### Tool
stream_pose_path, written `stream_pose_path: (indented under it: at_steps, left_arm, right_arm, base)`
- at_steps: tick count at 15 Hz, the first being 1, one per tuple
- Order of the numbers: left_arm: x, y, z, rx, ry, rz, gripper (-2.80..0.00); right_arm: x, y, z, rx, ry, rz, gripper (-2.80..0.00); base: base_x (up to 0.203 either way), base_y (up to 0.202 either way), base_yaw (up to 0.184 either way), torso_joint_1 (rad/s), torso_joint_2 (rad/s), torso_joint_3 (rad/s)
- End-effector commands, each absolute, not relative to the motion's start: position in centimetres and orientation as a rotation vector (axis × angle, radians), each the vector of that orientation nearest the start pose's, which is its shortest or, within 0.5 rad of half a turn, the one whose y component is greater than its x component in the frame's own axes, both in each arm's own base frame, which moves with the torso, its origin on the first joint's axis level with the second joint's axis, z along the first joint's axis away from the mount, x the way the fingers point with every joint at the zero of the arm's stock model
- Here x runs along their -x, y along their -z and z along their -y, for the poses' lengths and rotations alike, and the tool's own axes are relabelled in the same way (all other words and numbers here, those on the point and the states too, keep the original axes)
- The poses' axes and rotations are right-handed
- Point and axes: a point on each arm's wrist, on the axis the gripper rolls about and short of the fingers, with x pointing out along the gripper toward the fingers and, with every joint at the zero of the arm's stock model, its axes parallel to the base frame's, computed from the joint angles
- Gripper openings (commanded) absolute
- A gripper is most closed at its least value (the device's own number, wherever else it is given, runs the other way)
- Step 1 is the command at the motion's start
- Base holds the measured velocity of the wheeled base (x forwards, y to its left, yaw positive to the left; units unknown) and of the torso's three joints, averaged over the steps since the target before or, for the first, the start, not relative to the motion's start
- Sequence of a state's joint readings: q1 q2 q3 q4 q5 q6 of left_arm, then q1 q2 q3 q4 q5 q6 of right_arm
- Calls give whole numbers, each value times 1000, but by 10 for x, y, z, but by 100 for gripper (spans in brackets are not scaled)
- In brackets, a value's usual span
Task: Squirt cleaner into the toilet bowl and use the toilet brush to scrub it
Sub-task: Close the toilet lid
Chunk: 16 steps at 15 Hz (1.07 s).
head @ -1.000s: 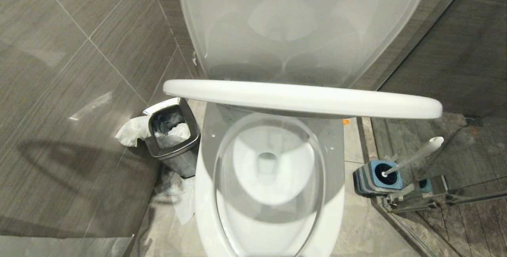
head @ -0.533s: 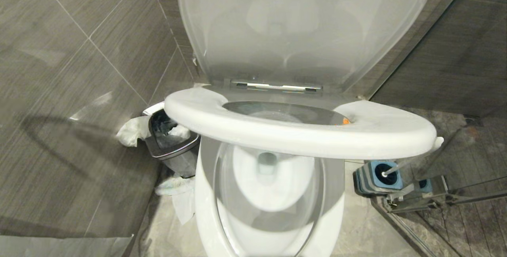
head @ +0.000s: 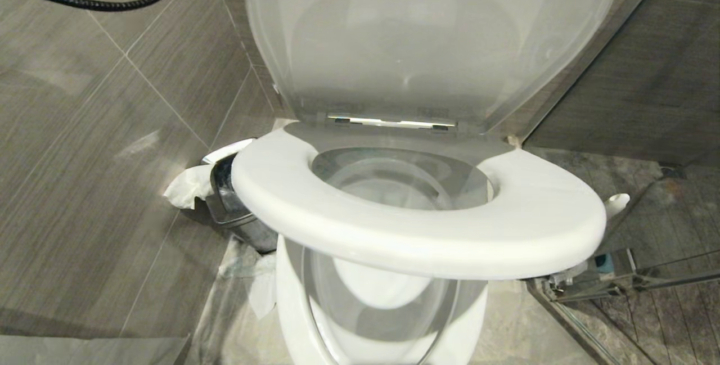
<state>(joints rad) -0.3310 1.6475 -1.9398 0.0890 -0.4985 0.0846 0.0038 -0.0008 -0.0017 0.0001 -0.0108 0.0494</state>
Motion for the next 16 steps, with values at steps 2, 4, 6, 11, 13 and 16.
stream_pose_path:
  at_steps: [2, 4, 6, 11, 13, 16]
  left_arm:
    - [-228, -432, 104, -101, 883, 91, -280]
    - [-222, -426, 102, -143, 890, 27, -280]
    - [-219, -422, 101, -168, 894, -16, -280]
    - [-211, -404, 108, -171, 948, -181, -280]
    - [-205, -395, 111, -172, 975, -276, -280]
    - [-197, -379, 115, -199, 1018, -431, -280]
  right_arm:
    - [23, -76, 0, -49, 8, 2, -280]
    - [23, -76, 0, -49, 7, 2, -280]
    - [23, -76, 0, -49, 8, 2, -280]
    - [23, -76, 0, -49, 7, 2, -280]
    - [23, -76, 0, -50, 7, 2, -280]
    - [23, -76, 0, -50, 6, 2, -280]
  base:
    - [0, 0, 0, 0, 0, 0]
    - [0, 0, 0, 0, 0, 0]
    - [0, 0, 0, 0, 0, 0]
    - [0, 0, 0, 0, 0, 0]
    - [0, 0, 0, 0, 0, 0]
    - [0, 0, 0, 0, 0, 0]
